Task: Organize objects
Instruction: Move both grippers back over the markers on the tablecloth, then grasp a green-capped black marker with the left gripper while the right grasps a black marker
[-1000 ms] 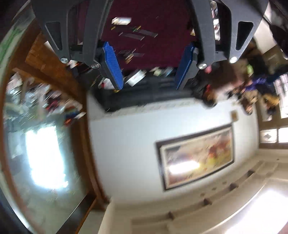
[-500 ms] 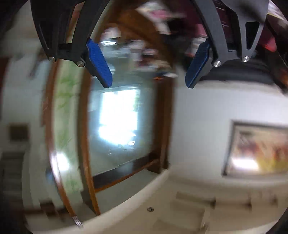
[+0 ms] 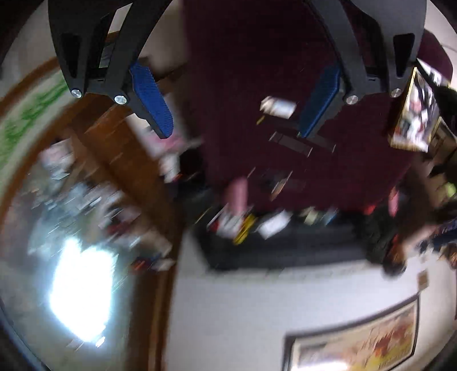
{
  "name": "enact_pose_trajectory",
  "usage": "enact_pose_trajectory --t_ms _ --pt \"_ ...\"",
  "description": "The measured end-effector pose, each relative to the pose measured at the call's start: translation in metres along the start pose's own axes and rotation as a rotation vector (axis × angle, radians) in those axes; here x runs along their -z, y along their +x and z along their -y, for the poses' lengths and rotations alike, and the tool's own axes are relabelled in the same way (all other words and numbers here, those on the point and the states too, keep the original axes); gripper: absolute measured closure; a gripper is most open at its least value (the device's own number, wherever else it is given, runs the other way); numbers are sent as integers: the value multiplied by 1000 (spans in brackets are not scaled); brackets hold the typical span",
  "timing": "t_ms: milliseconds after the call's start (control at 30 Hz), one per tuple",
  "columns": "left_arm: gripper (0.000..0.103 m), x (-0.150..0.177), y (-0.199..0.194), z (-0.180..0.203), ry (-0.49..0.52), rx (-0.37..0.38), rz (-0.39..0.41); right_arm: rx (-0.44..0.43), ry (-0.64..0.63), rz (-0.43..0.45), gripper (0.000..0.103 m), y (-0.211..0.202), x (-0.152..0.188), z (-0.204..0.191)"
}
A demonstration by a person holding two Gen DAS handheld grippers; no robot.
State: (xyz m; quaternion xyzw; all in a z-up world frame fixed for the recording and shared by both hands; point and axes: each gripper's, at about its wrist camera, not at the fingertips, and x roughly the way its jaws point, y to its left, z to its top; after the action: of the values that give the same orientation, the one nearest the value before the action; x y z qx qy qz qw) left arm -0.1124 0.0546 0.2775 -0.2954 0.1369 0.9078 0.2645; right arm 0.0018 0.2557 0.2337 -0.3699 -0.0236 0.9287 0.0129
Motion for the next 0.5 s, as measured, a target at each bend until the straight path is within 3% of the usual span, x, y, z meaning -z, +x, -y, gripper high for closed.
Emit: enact_pose_trajectory --t_ms 100,167,267,400,500 --pt "5 58 102 -19 -43 -28 -159 -127 19 -113 18 78 25 -16" --pt "5 81 148 -29 -72 -43 -211 -137 13 -154 18 109 29 -14" --pt "5 99 201 -35 -91 -33 -258 -175 65 -208 18 160 26 -13" --pt "5 105 262 -47 -87 27 -306 -236 187 -228 18 193 28 6" --pt "5 107 312 -53 -85 132 -375 -252 205 -236 18 197 29 12"
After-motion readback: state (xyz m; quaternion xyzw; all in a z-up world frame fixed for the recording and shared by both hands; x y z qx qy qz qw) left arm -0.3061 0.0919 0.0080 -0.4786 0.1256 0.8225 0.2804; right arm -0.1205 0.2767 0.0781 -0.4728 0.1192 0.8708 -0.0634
